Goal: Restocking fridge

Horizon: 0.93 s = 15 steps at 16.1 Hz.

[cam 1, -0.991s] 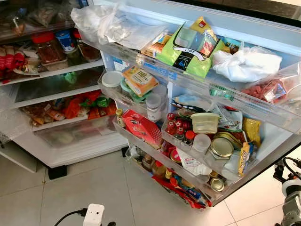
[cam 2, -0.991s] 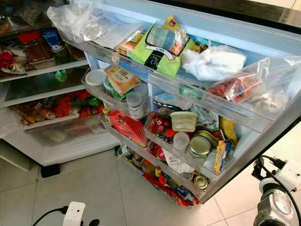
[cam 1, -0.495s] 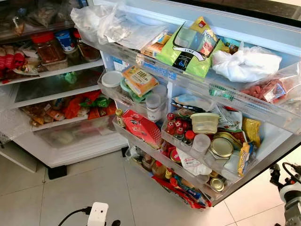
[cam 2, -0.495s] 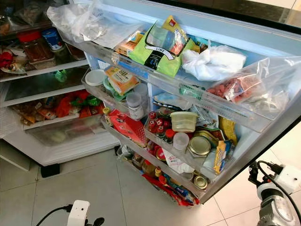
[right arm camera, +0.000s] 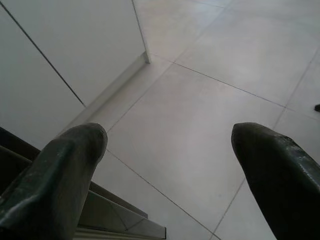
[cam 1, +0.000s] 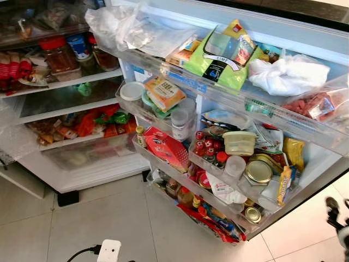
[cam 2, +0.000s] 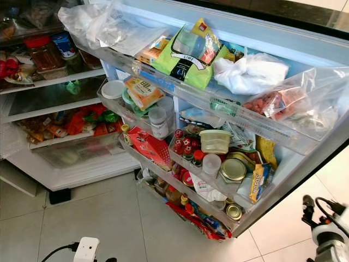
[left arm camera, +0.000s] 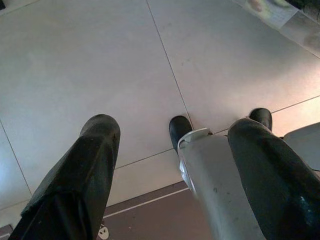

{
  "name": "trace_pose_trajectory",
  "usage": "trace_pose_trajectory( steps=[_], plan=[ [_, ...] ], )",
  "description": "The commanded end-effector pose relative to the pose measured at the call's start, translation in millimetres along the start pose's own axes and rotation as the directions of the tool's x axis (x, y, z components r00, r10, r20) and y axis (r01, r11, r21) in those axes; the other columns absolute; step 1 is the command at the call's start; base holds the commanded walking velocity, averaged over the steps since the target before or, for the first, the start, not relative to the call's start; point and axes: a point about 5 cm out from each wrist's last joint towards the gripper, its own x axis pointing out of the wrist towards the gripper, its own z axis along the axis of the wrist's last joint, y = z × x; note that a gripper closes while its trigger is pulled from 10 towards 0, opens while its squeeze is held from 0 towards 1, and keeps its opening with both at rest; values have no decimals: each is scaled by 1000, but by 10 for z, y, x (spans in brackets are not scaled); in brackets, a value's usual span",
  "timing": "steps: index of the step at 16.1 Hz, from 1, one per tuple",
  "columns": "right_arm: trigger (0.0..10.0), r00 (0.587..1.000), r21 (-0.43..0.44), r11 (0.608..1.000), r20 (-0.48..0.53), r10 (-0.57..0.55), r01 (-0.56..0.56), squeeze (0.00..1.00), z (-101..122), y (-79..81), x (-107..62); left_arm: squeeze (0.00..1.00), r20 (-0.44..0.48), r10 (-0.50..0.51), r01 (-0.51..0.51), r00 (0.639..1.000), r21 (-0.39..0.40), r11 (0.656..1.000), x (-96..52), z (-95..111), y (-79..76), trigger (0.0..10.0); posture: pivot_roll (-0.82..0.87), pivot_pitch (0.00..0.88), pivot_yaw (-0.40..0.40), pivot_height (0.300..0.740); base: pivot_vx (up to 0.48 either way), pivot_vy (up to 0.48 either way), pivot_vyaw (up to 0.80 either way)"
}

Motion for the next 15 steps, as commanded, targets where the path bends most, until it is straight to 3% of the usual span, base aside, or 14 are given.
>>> trace_pose_trajectory(
  steps=[1, 2, 4, 9, 12, 15],
  plan=[
    [10000, 997, -36, 997, 19, -75, 75, 0, 52, -125, -35, 0, -38, 5, -5, 999, -7, 1000, -38, -110, 31, 10000, -72, 120, 41, 740, 0, 0, 0],
    [10000, 990, -67, 988, 26, -137, 139, 0, 68, -183, -51, 0, -38, 5, -5, 999, -6, 1000, -37, -110, 29, 10000, -73, 120, 42, 740, 0, 0, 0],
    [10000, 967, -36, 967, 48, -251, 253, 0, 113, -268, -61, 0, -34, 1, -1, 999, -4, 1000, -19, -84, -13, 10000, -69, 116, 46, 740, 0, 0, 0],
    [10000, 914, 174, 917, 134, -383, 359, 0, 457, -81, 150, 0, 10, -27, 27, 1000, 9, 1000, 118, 188, -382, 10000, -56, 107, 56, 740, 0, 0, 0],
    [10000, 912, 320, 883, 110, -394, 343, 0, 548, -4, 225, 0, 10, -23, 23, 1000, 8, 1000, 117, 186, -383, 10000, -53, 105, 59, 740, 0, 0, 0],
    [10000, 924, 334, 891, 121, -364, 307, 0, 664, 111, 300, 0, 1, -9, 9, 1000, -10, 1000, 53, 73, -137, 10000, -46, 100, 63, 740, 0, 0, 0]
  ],
)
